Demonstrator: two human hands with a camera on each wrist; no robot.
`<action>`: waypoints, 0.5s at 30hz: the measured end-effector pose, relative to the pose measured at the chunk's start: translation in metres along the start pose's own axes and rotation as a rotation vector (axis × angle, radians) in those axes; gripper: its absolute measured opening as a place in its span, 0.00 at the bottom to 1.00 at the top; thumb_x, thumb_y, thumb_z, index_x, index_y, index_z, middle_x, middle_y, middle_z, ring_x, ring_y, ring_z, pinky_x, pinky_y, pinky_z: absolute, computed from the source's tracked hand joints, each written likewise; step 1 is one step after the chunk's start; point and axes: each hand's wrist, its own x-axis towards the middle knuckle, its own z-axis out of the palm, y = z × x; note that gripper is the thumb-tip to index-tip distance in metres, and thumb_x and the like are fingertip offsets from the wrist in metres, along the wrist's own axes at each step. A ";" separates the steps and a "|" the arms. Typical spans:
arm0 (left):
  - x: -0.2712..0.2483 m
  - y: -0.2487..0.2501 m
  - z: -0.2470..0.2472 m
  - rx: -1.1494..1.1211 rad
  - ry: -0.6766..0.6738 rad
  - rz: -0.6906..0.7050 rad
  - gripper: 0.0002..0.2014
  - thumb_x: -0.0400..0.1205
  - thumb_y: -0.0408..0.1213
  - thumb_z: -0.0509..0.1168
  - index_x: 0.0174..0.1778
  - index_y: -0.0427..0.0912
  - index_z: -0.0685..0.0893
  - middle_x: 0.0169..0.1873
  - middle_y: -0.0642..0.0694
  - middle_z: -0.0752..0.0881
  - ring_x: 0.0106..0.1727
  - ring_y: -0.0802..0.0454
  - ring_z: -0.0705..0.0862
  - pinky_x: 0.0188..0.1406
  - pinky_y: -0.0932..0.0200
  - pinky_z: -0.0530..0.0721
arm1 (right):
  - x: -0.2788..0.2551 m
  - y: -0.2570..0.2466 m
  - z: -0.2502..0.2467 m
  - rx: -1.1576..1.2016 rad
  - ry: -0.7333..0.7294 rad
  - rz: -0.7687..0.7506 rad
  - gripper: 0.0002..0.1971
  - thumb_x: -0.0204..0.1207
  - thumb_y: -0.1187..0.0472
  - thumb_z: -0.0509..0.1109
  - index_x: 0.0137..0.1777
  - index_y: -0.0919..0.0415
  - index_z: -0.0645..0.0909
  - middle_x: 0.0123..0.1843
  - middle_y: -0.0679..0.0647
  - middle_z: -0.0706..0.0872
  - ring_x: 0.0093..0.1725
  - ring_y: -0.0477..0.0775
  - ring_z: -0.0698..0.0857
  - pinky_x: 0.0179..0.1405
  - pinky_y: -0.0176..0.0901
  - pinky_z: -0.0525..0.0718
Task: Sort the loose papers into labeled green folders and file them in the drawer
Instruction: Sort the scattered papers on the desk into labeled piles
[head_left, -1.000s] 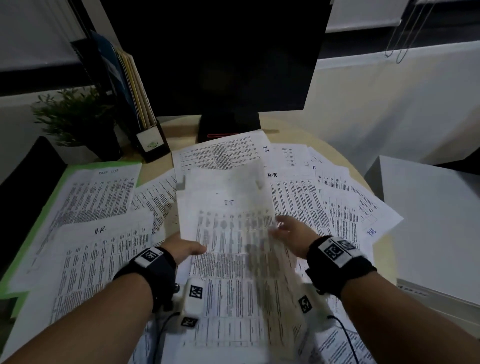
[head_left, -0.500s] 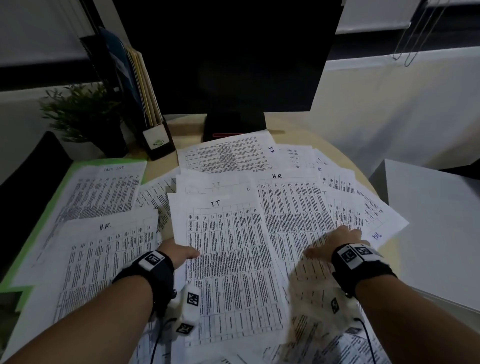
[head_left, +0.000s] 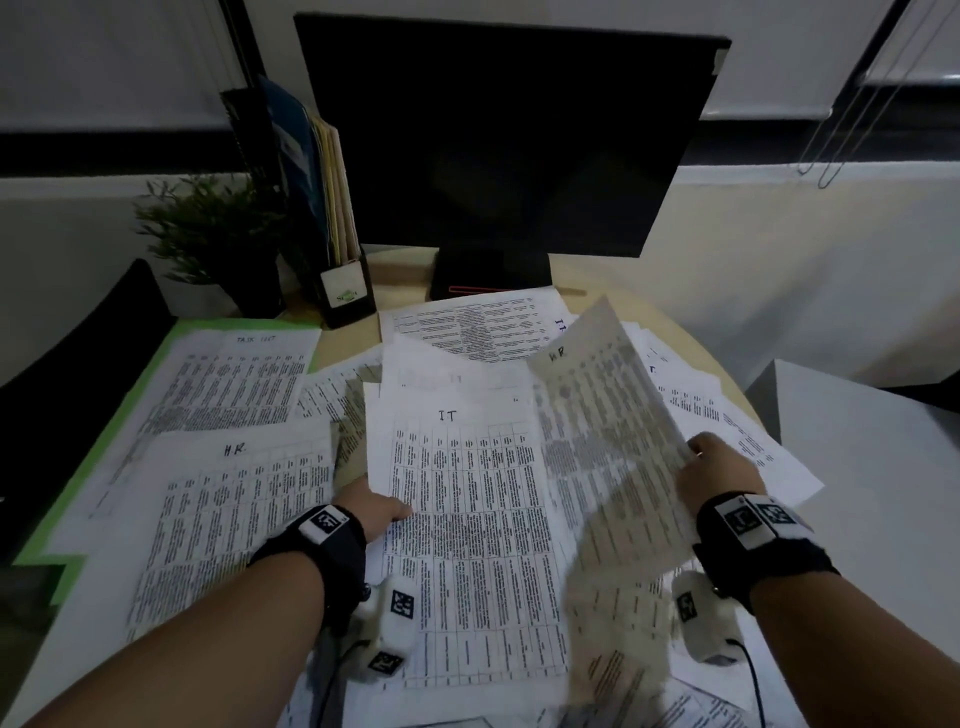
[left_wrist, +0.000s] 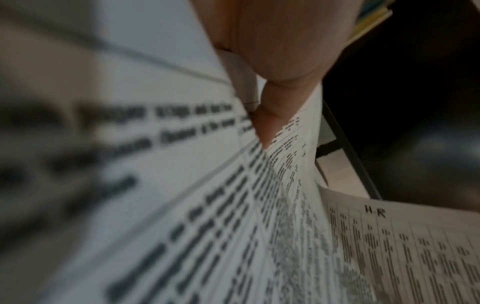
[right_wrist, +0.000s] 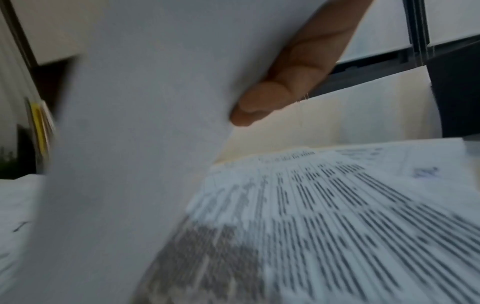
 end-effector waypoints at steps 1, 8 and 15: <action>0.000 0.001 -0.002 -0.063 0.012 0.000 0.27 0.72 0.38 0.76 0.68 0.37 0.81 0.63 0.41 0.84 0.63 0.41 0.82 0.68 0.49 0.77 | -0.001 -0.004 -0.008 0.018 0.043 -0.019 0.07 0.79 0.69 0.58 0.48 0.57 0.74 0.41 0.58 0.79 0.37 0.57 0.73 0.42 0.43 0.70; -0.006 0.008 -0.049 -0.622 0.159 -0.027 0.13 0.74 0.34 0.74 0.52 0.33 0.86 0.69 0.37 0.79 0.66 0.33 0.78 0.69 0.39 0.75 | -0.006 -0.023 -0.012 0.056 0.042 -0.057 0.12 0.81 0.67 0.59 0.56 0.70 0.81 0.50 0.67 0.83 0.43 0.61 0.75 0.45 0.43 0.70; -0.044 0.040 -0.134 -0.999 0.149 0.113 0.08 0.81 0.37 0.66 0.50 0.36 0.82 0.48 0.39 0.82 0.39 0.42 0.87 0.37 0.51 0.86 | -0.046 -0.070 0.038 0.299 -0.025 -0.112 0.09 0.83 0.64 0.59 0.55 0.62 0.81 0.48 0.63 0.82 0.43 0.61 0.77 0.44 0.46 0.75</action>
